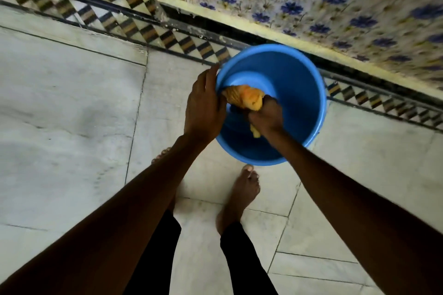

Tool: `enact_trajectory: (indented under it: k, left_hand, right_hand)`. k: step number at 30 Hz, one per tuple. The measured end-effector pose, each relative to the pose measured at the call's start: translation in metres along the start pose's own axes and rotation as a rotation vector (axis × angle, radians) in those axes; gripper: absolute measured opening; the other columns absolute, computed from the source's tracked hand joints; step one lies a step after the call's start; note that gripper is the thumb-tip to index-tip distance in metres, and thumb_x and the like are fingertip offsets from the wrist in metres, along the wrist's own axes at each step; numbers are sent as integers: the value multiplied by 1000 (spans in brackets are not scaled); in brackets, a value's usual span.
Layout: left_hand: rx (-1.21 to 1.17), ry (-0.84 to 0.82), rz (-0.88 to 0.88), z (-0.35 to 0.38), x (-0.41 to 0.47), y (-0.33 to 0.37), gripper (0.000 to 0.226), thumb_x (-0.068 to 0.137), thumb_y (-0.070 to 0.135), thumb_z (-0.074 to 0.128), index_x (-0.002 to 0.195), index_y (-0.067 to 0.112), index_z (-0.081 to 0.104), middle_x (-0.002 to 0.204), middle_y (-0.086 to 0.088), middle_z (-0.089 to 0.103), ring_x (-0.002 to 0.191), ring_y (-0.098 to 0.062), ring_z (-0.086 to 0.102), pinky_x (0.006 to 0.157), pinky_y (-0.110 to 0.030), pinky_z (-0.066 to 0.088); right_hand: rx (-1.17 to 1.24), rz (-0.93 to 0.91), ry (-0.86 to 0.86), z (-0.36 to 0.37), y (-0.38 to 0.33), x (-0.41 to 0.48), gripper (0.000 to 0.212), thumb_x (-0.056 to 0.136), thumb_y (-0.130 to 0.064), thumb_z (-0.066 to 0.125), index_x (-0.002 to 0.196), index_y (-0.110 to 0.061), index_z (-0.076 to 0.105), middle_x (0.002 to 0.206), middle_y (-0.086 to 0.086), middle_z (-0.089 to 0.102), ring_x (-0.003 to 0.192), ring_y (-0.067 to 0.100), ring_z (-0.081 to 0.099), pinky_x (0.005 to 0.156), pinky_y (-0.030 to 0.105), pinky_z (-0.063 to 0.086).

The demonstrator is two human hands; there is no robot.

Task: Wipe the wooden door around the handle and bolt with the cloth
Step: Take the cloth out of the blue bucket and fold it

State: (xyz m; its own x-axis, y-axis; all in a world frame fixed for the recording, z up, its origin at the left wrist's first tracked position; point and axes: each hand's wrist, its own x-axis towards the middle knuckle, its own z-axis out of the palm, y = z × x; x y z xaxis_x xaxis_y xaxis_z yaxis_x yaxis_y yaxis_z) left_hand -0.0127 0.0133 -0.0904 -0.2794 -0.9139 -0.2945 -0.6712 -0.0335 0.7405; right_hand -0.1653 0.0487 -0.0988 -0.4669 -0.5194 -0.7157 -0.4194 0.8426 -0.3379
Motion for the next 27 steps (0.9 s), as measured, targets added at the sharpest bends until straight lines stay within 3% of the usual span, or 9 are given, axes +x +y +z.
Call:
enact_trajectory:
  k: [2,5,9,12,16,18,21,24,27]
  left_hand:
    - [24,-10,-41,-12,-5,13,63,96,19,62,151,5,34,147,-15,43,131,-31,47,103,-44,47]
    - [-37,-2,-117,-46,-21,53,56,99,25,59,148,6,39,145,-14,43,131,-29,47,102,-39,45]
    - [-263,-46,-194,-119,-53,127,41,102,36,53,135,11,53,132,-6,55,117,-10,50,95,-16,41]
    - [-434,-68,-220,-194,-84,191,51,94,56,50,125,16,60,121,0,64,111,-9,61,94,-25,49]
    - [-587,-33,-244,-332,-140,304,20,103,19,57,121,11,61,112,0,66,91,11,60,79,-4,45]
    - [-613,35,-213,-393,-167,347,17,104,13,55,119,11,62,104,4,67,88,8,61,83,-13,47]
    - [-636,122,-180,-474,-197,397,14,104,13,55,108,24,64,100,5,70,94,-11,67,88,-31,52]
    - [-671,192,-96,-539,-217,424,12,98,22,58,105,30,64,98,4,73,93,-15,69,81,-28,55]
    - [-696,242,-51,-592,-218,432,12,100,18,59,106,25,66,100,0,73,97,-18,69,82,-27,53]
  right_hand:
    - [148,-4,1,-19,-1,-40,40,76,-23,72,112,-7,61,108,15,69,97,30,66,74,26,50]
    - [327,18,-30,-60,-13,-99,52,77,-15,76,124,-15,54,120,6,65,111,26,61,98,40,49]
    - [534,8,-112,-130,-60,-184,43,84,-6,71,124,-12,58,119,5,66,108,21,64,96,38,52]
    - [655,-3,-143,-188,-108,-260,38,84,-3,70,120,-12,65,117,8,70,102,23,68,96,42,53]
    - [824,-40,-231,-281,-192,-389,39,84,-3,69,120,-16,66,114,3,73,105,24,69,94,44,54]
    - [872,-96,-266,-317,-228,-446,41,82,-4,70,122,-14,66,118,7,71,107,26,68,94,43,53]
    - [955,-160,-304,-354,-276,-518,40,81,-10,70,121,-11,65,119,13,70,104,30,69,92,44,55]
    - [1035,-191,-389,-369,-315,-571,34,89,-8,60,122,-5,63,119,18,69,95,28,71,77,35,60]
    - [1119,-209,-420,-371,-354,-605,38,90,-11,59,128,-11,60,124,13,68,109,29,66,93,45,54]
